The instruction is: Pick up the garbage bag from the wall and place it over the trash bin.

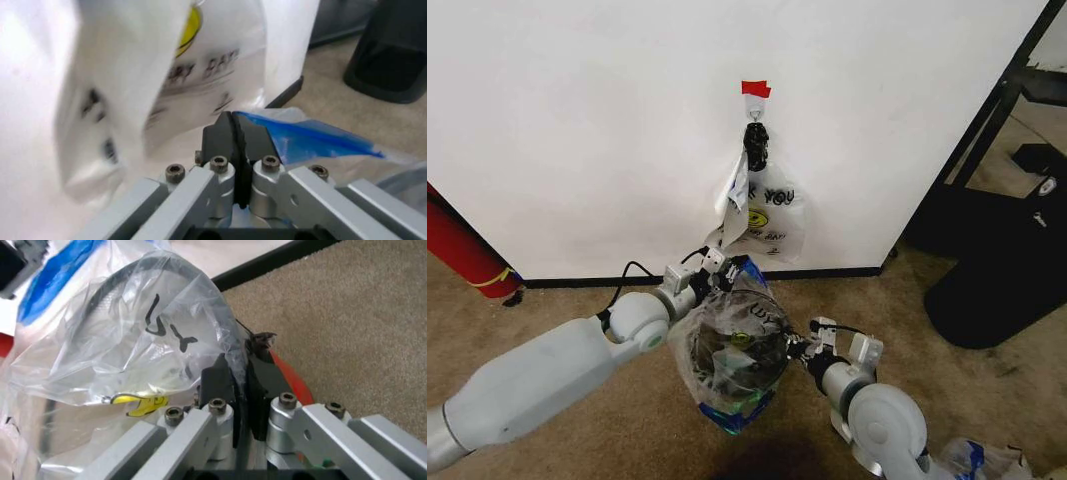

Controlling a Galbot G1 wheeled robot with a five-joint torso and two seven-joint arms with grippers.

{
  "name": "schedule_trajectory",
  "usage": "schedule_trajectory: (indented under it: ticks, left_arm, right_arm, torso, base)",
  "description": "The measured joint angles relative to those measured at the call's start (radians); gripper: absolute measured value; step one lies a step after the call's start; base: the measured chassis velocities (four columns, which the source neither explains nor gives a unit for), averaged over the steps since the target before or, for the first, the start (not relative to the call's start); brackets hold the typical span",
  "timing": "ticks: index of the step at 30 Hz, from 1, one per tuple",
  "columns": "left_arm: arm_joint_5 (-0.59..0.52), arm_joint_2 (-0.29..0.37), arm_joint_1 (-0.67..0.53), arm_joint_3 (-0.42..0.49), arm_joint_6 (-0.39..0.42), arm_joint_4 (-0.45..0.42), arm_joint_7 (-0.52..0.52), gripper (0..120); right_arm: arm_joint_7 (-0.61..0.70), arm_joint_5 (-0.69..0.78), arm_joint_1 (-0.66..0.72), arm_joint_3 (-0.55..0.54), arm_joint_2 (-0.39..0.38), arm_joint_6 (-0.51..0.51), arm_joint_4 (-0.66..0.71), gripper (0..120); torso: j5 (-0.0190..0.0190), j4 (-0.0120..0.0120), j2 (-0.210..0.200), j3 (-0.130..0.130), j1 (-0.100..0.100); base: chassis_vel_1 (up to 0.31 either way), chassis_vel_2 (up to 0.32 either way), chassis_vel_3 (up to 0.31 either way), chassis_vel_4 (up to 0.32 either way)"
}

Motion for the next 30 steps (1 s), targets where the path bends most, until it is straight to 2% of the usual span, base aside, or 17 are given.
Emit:
schedule_trajectory:
  ticks: [14,17,20,21,24,26,30]
  left_arm:
    - [-0.036,0.031,0.032,-0.025,-0.027,0.049,0.055,0]
    - [-0.157,0.050,0.033,-0.041,-0.027,0.044,0.120,0]
    - [-0.191,0.056,0.032,-0.039,-0.029,0.059,0.156,0]
    - [-0.195,0.063,0.029,-0.027,-0.037,0.070,0.202,0]
    - [-0.117,0.068,-0.030,0.033,-0.070,0.108,0.284,0]
    - [-0.099,0.068,-0.045,0.045,-0.079,0.119,0.295,0]
    - [-0.032,0.053,-0.130,0.110,-0.154,0.194,0.383,0]
  right_arm:
    - [-0.125,-0.024,-0.049,0.019,-0.023,0.048,0.033,1]
    - [-0.164,-0.032,-0.071,0.027,-0.025,0.097,0.034,1]
    - [-0.183,-0.032,-0.078,0.028,-0.023,0.119,0.030,1]
    - [-0.191,-0.033,-0.080,0.029,-0.024,0.129,0.030,1]
    - [-0.192,-0.032,-0.079,0.027,-0.034,0.134,0.036,1]
    - [-0.192,-0.031,-0.078,0.026,-0.036,0.134,0.039,1]
    - [-0.187,-0.023,-0.080,0.026,-0.044,0.134,0.061,1]
  torso:
    - [0.0000,0.0001,0.000,0.000,0.000]
    - [0.0002,0.0001,0.000,0.000,0.000]
    - [0.0001,0.0000,0.000,0.000,0.000]
    - [0.0000,0.0001,0.000,0.000,0.000]
    - [0.0000,0.0000,0.000,0.000,0.000]
    - [0.0001,0.0000,0.000,0.000,0.000]
    - [0.0001,0.0001,0.000,0.000,0.000]
  base:
    - [0.000,0.000,0.000,0.000]
    - [0.000,0.000,0.000,0.000]
    - [0.000,0.000,0.000,0.000]
    - [0.000,0.000,0.000,0.000]
    - [0.000,0.000,0.000,0.000]
    - [0.000,0.000,0.000,0.000]
    - [0.000,0.000,0.000,0.000]
